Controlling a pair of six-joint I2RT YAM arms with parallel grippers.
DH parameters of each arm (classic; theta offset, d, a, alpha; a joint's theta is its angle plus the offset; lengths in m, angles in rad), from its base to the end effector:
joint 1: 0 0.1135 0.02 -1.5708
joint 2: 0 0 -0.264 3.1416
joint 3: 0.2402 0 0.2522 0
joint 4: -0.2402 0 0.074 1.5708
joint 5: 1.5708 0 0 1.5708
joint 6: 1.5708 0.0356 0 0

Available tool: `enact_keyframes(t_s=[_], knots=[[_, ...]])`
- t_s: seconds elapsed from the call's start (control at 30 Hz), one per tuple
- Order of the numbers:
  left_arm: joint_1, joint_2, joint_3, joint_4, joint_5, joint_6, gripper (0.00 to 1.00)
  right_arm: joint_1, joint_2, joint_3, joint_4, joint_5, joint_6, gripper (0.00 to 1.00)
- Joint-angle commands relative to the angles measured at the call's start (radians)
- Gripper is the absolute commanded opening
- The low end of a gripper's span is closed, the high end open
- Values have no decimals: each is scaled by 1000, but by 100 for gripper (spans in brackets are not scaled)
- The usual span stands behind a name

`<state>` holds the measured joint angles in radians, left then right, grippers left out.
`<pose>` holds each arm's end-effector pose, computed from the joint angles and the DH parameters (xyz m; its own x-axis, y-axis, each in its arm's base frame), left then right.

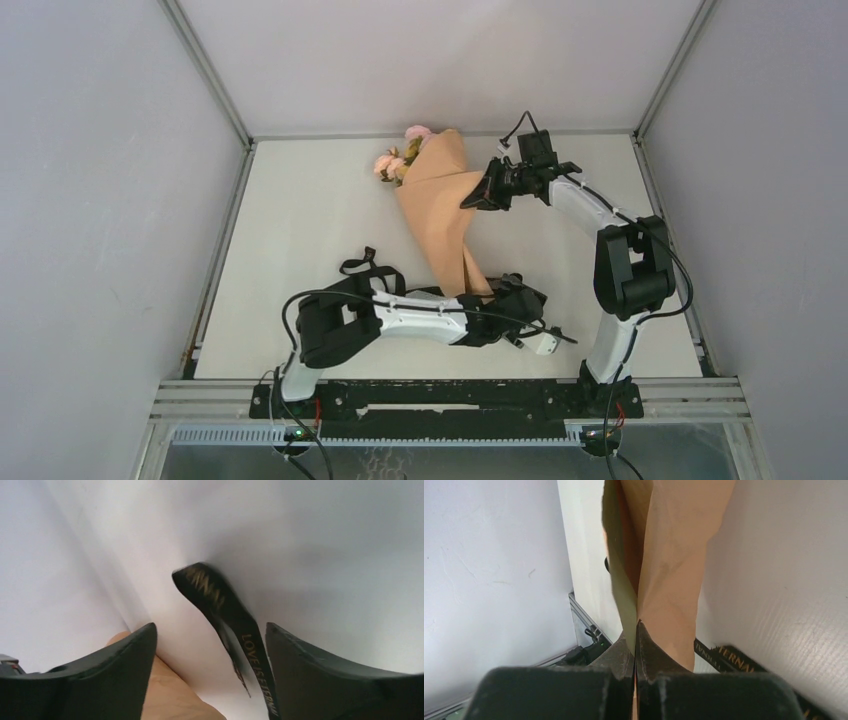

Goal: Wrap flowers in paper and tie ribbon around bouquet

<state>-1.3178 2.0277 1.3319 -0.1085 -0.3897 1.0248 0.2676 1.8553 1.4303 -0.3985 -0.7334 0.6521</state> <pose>0.1225 -0.4198 0.1624 0.6154 0.7780 -0.1263 0.5849 -0.3433 0.7349 0.3894 0.1315 0.2469 -0.9477 0.2076 -0.2422 -0.0756 0.5915 0.8027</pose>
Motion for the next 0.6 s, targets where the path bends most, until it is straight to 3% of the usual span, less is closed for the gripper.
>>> enact_keyframes(t_s=[0.0,0.17,0.4,0.57], knots=[[-39,-116,18,-140,41,-50,90,-7,-9,35,-25,0,-33,0],[-95,-186,102,-481,187,-128,94,-6,8,39,-26,1,-31,0],[-100,-180,470,-1028,543,-290,95,-6,23,16,-5,8,-29,0],[-69,-240,478,-1205,571,-354,90,-3,36,1,8,12,-33,0]])
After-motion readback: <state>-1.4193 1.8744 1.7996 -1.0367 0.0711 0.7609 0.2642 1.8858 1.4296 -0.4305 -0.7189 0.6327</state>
